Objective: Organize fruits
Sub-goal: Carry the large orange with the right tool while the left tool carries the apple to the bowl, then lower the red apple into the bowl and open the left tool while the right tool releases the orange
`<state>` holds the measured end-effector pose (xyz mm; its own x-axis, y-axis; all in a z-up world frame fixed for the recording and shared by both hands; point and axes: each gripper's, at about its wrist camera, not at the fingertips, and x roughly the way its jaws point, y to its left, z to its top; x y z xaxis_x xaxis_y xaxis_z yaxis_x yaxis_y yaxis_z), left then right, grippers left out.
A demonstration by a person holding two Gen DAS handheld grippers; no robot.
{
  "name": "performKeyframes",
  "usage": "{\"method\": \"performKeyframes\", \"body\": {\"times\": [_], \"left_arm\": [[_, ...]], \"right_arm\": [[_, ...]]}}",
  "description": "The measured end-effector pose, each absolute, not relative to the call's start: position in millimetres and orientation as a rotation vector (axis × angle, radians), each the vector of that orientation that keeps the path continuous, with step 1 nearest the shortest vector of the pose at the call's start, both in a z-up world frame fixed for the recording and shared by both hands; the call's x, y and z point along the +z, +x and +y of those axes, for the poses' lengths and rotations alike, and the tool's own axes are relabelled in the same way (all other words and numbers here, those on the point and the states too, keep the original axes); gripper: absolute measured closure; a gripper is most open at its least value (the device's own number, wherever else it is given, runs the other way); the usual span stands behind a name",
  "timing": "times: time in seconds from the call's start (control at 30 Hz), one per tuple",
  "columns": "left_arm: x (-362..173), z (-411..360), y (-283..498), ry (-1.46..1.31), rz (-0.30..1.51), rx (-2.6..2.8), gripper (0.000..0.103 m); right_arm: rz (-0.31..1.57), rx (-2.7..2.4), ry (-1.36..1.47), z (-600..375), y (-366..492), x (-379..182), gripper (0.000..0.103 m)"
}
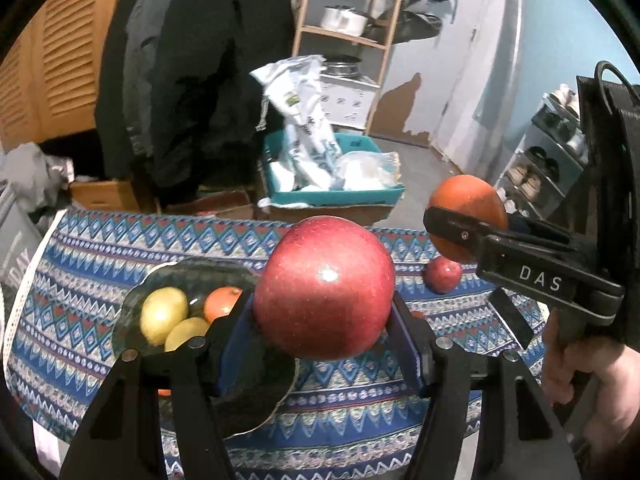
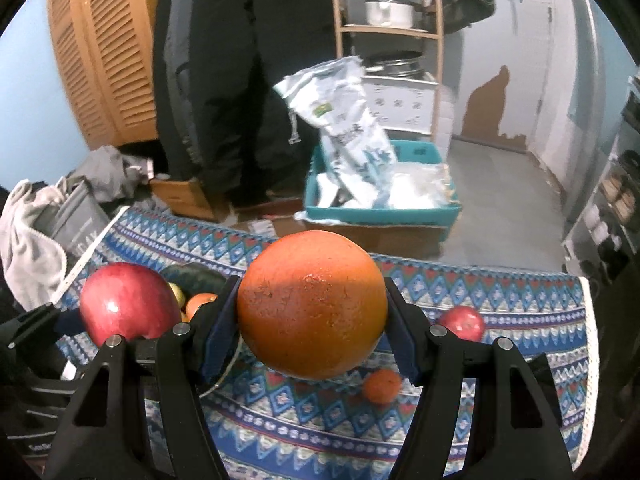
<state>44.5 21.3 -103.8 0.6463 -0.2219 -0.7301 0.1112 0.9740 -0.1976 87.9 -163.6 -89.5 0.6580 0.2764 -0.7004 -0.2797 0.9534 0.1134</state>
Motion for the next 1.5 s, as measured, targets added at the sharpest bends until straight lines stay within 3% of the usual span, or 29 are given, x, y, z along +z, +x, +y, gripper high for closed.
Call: {"method": "performKeyframes", "body": {"times": [0.9, 1.5], "left_arm": [[-207.6, 88.1, 41.0, -0.170, 1.080, -0.033, 0.038], [-228.3, 85.7, 42.9, -0.153, 1.156, -0.022, 0.037]], "right_arm": [[1.047, 0.470, -0.062, -53.9, 121.0, -189.1, 0.036], [1.148, 0.508, -0.089, -38.6, 121.8, -225.2, 0.035]]}}
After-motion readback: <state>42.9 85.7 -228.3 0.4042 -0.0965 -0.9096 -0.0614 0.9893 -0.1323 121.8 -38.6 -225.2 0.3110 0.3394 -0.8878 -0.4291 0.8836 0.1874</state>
